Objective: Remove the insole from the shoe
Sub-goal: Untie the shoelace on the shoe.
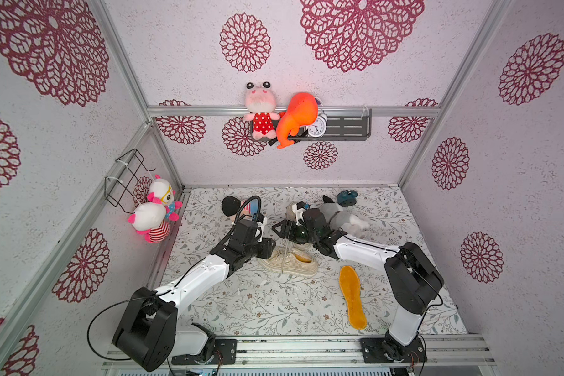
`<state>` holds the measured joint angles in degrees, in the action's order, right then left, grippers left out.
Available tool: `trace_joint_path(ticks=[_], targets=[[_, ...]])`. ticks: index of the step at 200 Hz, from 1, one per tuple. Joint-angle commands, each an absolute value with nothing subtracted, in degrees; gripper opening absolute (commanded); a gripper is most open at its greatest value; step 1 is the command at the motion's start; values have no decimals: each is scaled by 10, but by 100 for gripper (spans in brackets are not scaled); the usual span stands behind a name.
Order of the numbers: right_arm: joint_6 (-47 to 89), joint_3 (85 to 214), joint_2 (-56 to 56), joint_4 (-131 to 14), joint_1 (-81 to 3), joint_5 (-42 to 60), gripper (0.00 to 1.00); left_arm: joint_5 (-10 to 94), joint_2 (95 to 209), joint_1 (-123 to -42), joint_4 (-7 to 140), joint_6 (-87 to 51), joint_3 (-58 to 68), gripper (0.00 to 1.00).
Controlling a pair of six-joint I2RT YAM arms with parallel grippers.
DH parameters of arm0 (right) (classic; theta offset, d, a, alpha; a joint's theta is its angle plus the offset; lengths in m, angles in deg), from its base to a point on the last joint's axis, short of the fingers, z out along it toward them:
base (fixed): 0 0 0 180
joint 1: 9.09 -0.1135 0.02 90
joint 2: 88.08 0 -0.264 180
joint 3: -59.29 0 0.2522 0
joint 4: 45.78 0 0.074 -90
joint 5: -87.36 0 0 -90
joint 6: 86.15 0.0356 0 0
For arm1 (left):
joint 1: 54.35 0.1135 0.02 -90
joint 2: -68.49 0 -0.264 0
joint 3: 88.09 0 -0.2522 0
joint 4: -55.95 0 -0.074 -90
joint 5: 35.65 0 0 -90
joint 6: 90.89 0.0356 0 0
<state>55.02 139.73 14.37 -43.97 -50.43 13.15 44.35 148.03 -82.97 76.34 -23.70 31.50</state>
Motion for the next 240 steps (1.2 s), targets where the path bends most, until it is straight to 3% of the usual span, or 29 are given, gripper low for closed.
trace_joint_path(ticks=[1, 80, 133, 171, 214, 240], targets=[[556, 1395, 97, -418, -507, 139, 70, 370, 1507, -829, 652, -276, 326, 39], [555, 1398, 90, -425, -508, 132, 70, 306, 1580, -830, 559, -314, 321, 34], [557, 1397, 88, -425, -514, 124, 70, 294, 1613, -830, 538, -323, 312, 20], [559, 1398, 91, -424, -516, 121, 70, 283, 1623, -831, 521, -329, 307, 16], [564, 1399, 93, -423, -517, 106, 71, 284, 1619, -831, 507, -331, 317, 0], [572, 1402, 96, -416, -516, 91, 71, 289, 1609, -831, 498, -333, 332, 0]])
